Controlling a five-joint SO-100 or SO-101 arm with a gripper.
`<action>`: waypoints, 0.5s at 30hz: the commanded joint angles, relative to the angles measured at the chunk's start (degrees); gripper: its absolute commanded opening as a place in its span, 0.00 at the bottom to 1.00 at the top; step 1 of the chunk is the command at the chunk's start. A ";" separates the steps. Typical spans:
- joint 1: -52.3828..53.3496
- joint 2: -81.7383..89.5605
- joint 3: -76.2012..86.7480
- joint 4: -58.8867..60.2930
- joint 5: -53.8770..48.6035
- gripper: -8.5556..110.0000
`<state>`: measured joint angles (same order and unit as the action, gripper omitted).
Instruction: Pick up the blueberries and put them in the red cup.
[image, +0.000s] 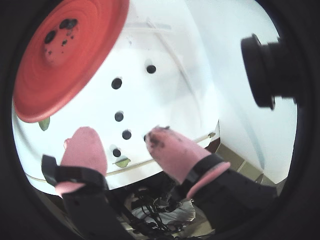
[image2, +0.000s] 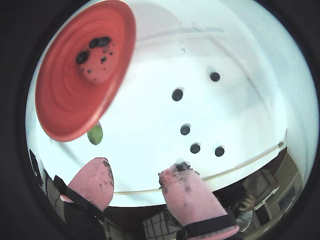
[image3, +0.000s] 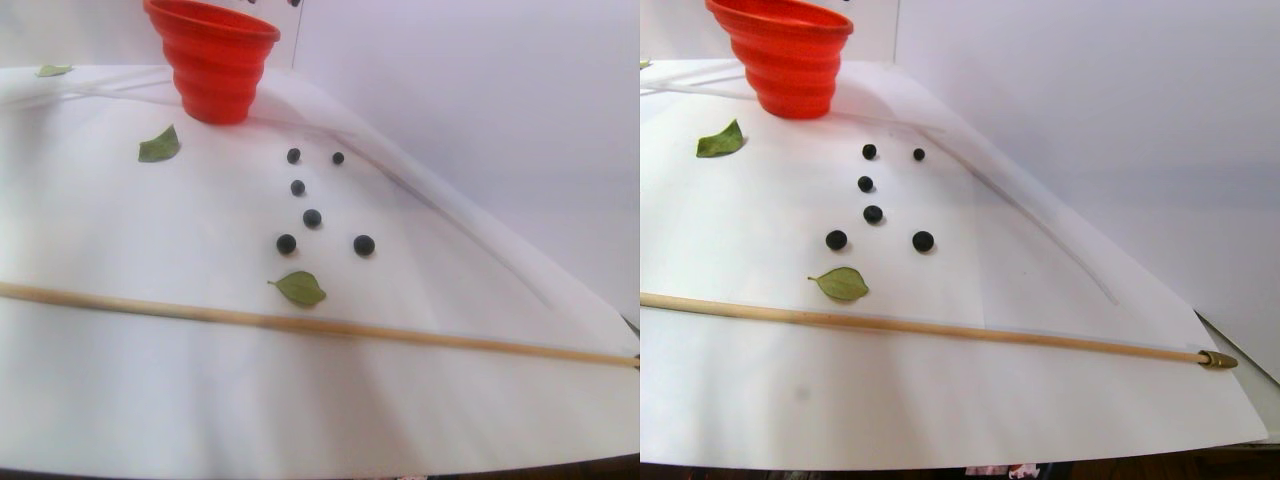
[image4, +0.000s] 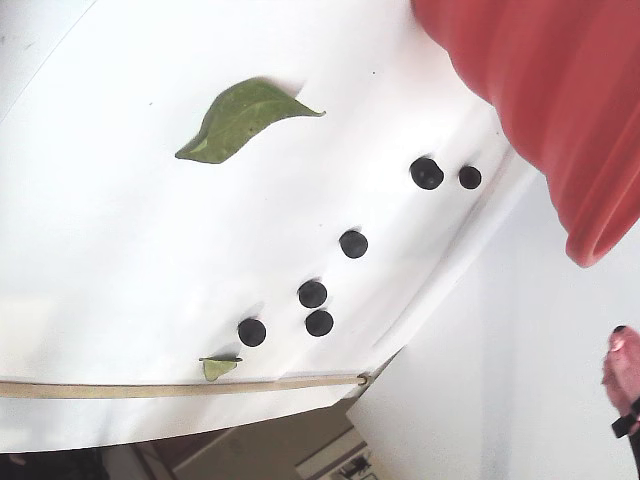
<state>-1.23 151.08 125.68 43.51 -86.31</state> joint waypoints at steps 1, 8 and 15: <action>3.16 6.24 0.70 0.26 0.53 0.22; 6.33 7.12 5.45 -1.85 1.93 0.22; 8.44 8.09 10.99 -5.45 3.25 0.22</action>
<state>5.19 153.46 135.70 39.64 -83.67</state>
